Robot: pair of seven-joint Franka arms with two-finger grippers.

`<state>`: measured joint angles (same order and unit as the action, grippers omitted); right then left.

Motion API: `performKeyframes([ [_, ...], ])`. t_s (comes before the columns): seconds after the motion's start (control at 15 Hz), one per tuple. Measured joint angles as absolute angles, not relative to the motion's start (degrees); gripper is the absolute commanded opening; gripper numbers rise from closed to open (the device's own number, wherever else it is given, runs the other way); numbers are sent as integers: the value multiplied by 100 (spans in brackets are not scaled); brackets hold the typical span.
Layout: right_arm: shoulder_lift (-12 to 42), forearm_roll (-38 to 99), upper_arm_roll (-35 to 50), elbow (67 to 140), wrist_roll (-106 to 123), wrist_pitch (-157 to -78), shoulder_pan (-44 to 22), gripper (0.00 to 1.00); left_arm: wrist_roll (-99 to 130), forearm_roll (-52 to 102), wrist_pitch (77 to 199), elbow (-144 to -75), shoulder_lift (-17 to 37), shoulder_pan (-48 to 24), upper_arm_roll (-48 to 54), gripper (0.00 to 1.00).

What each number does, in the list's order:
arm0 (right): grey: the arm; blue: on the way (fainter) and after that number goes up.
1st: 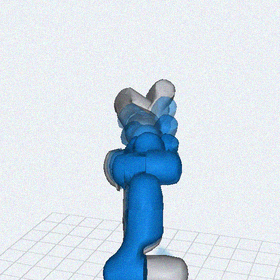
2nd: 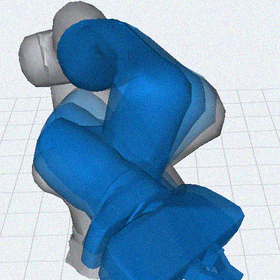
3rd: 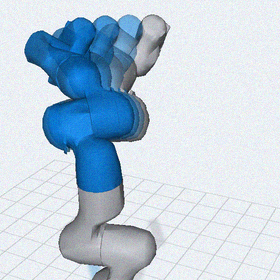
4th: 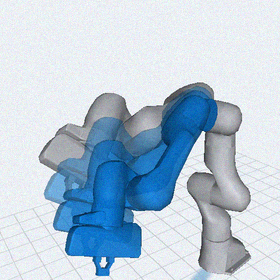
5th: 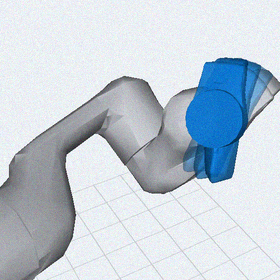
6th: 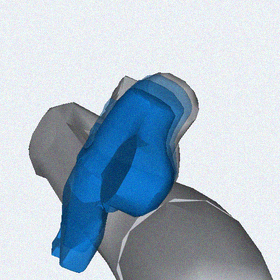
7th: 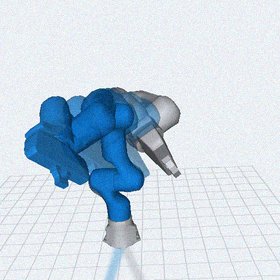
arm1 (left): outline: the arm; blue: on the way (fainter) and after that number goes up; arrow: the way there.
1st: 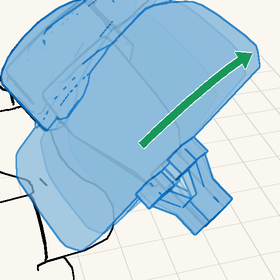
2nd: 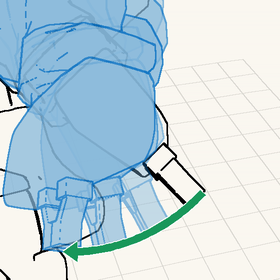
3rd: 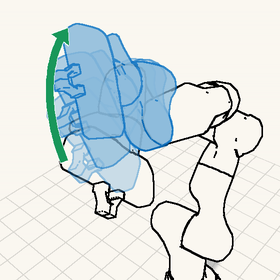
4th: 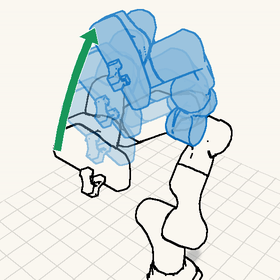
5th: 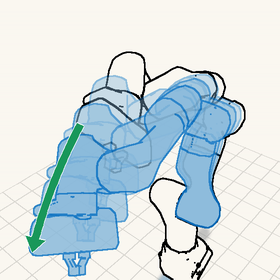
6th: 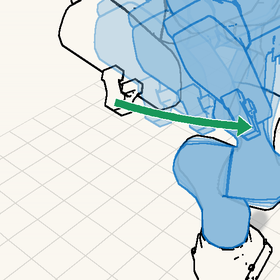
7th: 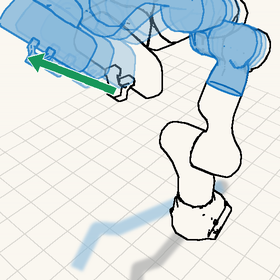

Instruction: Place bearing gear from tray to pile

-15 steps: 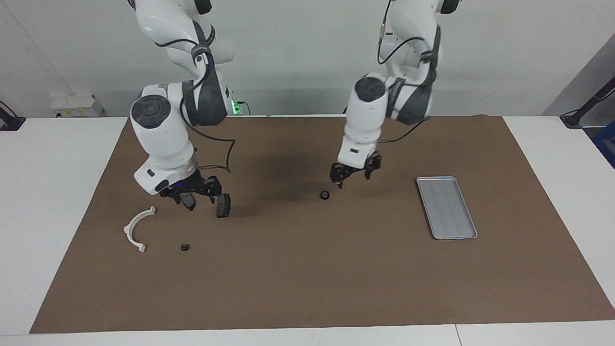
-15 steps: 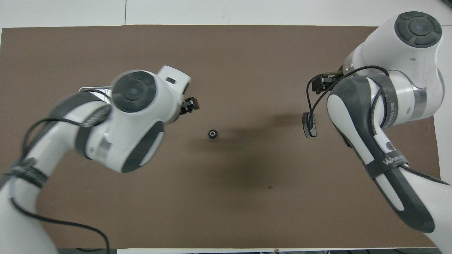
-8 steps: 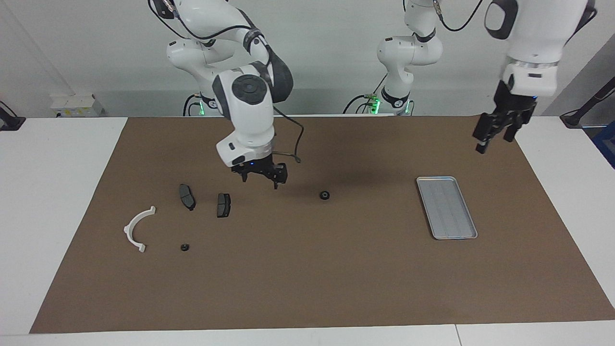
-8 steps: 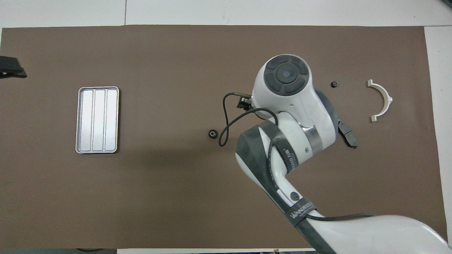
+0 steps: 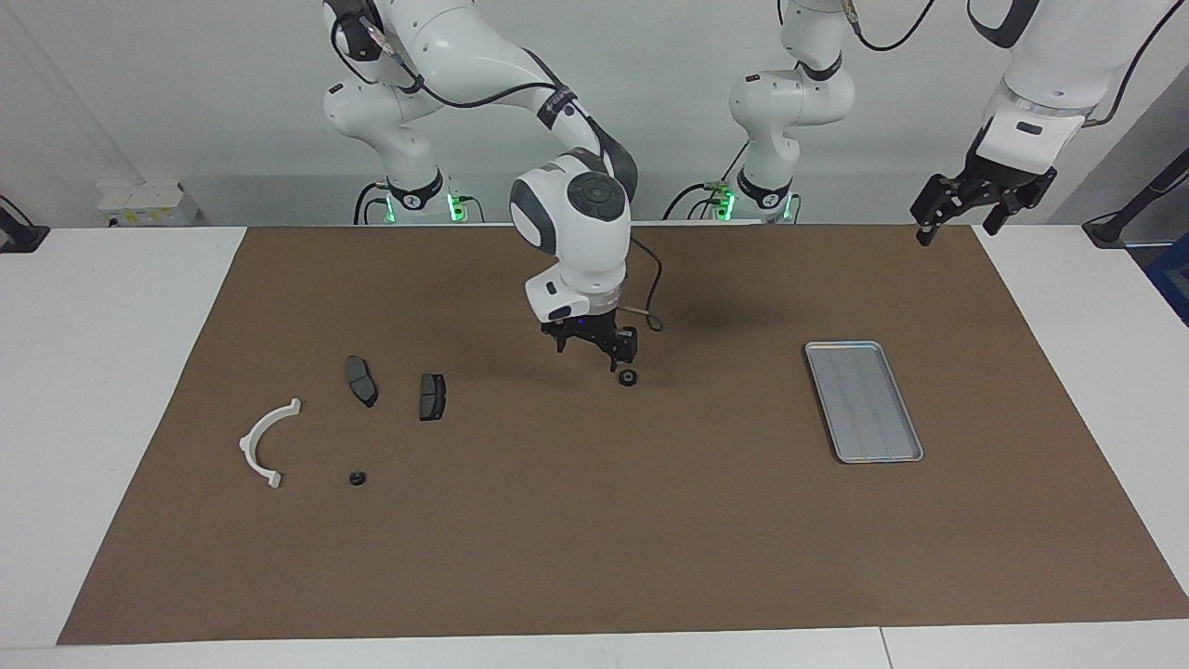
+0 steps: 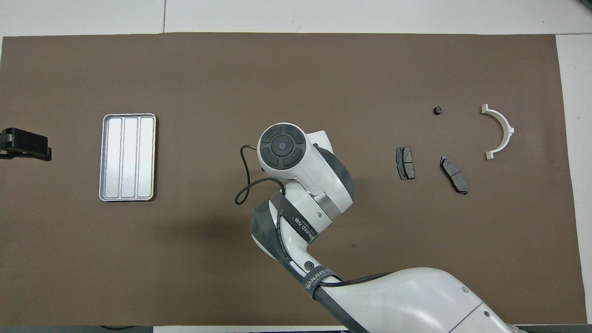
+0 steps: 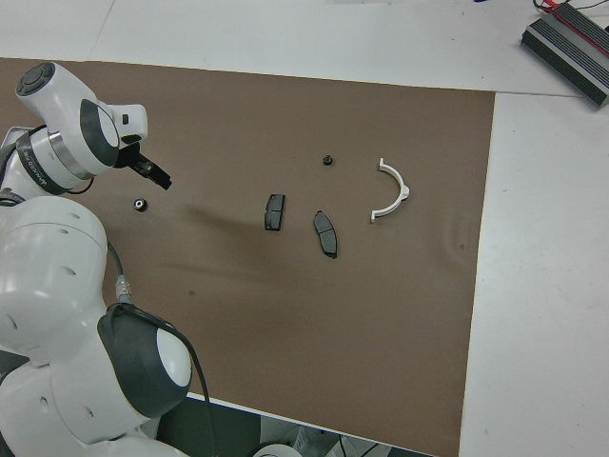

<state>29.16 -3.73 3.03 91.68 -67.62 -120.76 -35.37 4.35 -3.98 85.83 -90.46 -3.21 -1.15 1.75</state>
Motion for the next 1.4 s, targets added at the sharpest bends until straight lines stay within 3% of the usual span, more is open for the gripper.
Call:
performKeyframes([
  [0.33, 3534, -378, 287, 8770, -7066, -12538, -3608, 100, 410, -61, 8627, -9071, -321, -118, 178, 100],
  [0.87, 3618, -373, 297, 8961, -7070, -12571, -3779, 100, 402, 45, 8663, -9081, -321, -219, 200, 100],
  [0.93, 3617, -374, 288, 8964, -7071, -12564, -3815, 94, 397, 45, 8659, -9083, -321, -219, 195, 100],
  [1.07, 3609, -373, 287, 8938, -7071, -12523, -3814, 73, 380, 45, 8655, -9087, -321, -219, 191, 100],
  [1.2, 3576, -373, 280, 8887, -7071, -12382, -3804, 39, 368, 45, 8651, -9089, -323, -219, 188, 100],
  [1.4, 3562, -361, 260, 8834, -7071, -12310, -3763, 0, 362, 45, 8651, -9102, -326, -218, 155, 100],
])
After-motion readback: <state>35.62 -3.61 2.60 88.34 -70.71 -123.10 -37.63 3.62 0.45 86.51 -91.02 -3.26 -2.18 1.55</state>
